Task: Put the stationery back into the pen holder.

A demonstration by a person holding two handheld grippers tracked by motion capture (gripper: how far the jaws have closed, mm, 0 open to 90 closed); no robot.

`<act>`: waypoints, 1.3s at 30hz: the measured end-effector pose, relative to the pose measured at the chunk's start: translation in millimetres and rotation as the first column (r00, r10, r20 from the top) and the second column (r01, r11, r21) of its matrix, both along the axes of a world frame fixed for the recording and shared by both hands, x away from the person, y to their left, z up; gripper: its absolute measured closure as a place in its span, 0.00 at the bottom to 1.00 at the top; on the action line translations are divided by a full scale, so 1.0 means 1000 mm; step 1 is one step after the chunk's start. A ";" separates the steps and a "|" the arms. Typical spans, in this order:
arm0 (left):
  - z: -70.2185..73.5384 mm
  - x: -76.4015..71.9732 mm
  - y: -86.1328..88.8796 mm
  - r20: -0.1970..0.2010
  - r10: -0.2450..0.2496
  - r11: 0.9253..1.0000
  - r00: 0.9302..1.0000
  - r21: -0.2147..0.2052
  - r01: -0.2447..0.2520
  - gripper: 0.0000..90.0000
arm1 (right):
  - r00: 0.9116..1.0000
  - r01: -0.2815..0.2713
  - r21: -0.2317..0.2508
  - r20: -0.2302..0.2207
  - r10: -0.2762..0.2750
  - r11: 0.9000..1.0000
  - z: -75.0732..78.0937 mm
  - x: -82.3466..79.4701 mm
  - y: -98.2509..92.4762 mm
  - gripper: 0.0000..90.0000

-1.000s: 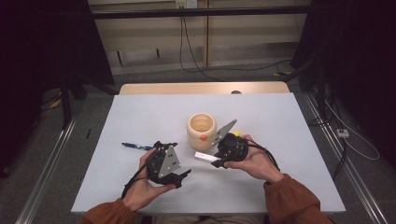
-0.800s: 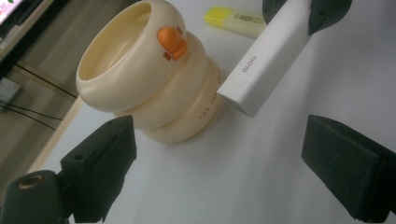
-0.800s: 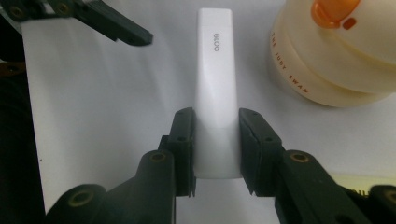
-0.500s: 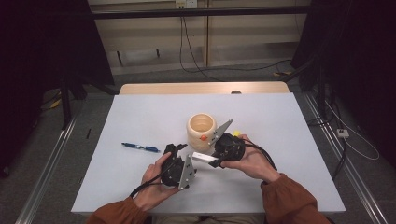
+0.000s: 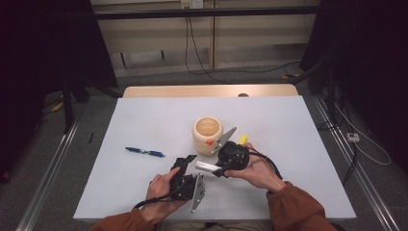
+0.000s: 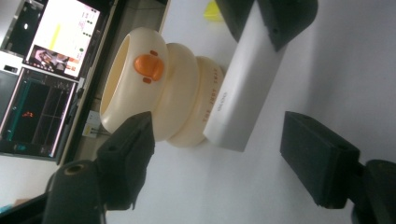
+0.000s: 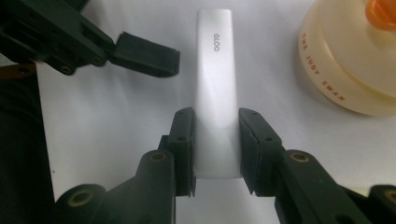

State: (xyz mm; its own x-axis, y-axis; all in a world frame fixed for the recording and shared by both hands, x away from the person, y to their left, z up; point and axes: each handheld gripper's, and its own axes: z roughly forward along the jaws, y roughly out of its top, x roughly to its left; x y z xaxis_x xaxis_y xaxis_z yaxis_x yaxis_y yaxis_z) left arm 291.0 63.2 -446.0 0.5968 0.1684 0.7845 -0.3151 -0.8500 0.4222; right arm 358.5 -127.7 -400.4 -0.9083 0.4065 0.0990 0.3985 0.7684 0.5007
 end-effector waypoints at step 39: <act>-0.011 -0.009 -0.013 0.075 -0.057 0.992 0.996 0.119 0.048 0.75 | 0.999 0.008 0.078 -0.036 -0.005 0.997 -0.005 0.002 0.007 0.75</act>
State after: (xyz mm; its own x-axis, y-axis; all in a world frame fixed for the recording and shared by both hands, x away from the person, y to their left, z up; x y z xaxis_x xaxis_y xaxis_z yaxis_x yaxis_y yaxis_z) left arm 282.4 49.8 -457.1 0.5383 0.0426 0.8417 -0.3890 -0.8734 0.2931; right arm 360.2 -120.5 -405.0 -0.9010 0.4020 0.1629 0.4218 0.7249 0.5445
